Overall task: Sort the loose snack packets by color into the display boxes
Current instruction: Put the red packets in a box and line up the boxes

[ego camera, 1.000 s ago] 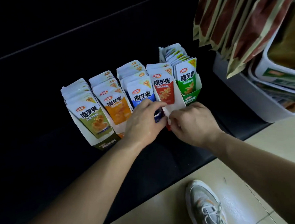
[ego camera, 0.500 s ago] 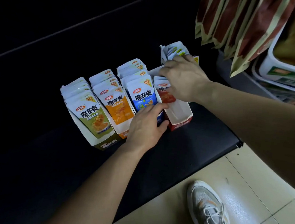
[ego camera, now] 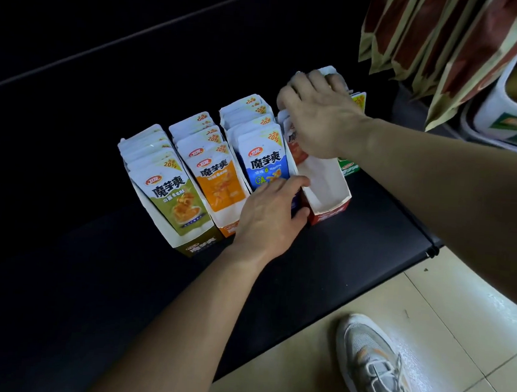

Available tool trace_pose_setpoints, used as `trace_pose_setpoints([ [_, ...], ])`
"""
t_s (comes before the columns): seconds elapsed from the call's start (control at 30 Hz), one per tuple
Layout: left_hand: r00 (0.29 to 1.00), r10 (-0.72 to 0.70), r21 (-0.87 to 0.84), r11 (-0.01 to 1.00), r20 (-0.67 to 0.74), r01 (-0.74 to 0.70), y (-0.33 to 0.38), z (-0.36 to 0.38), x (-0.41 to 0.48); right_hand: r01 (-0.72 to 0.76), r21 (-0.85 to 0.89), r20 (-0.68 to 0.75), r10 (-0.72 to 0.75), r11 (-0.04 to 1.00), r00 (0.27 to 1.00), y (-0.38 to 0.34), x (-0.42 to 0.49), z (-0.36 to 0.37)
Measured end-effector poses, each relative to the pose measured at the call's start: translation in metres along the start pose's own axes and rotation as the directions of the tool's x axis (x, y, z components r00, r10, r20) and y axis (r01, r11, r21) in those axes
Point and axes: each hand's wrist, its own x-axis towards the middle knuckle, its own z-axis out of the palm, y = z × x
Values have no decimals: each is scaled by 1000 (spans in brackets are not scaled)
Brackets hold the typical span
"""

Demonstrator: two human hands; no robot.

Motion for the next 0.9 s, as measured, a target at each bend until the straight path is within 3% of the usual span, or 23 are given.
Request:
trace_pose_setpoints([
  [0.27, 1000, 9, 6, 1000, 1, -9, 1, -1, -1, -17, -86, 89, 24, 996, 996, -5, 5, -2],
  [0.43, 1000, 13, 5, 1000, 23, -13, 0, -1, 0, -85, -45, 131, 90, 995, 987, -14, 2, -6],
  [0.67, 995, 38, 9, 999, 93, -39, -3, -9, -2, -125, 287, -186, 183, 950, 965, -21, -61, -7],
  [0.77, 994, 19, -9, 1000, 109, -18, -1, -23, -13, -139, 327, -58, 166, 935, 984, -28, -101, 3],
  [0.9, 999, 0, 45, 999, -50, 2, -14, -49, -35, -195, 300, 186, 143, 934, 972, -45, -131, 16],
])
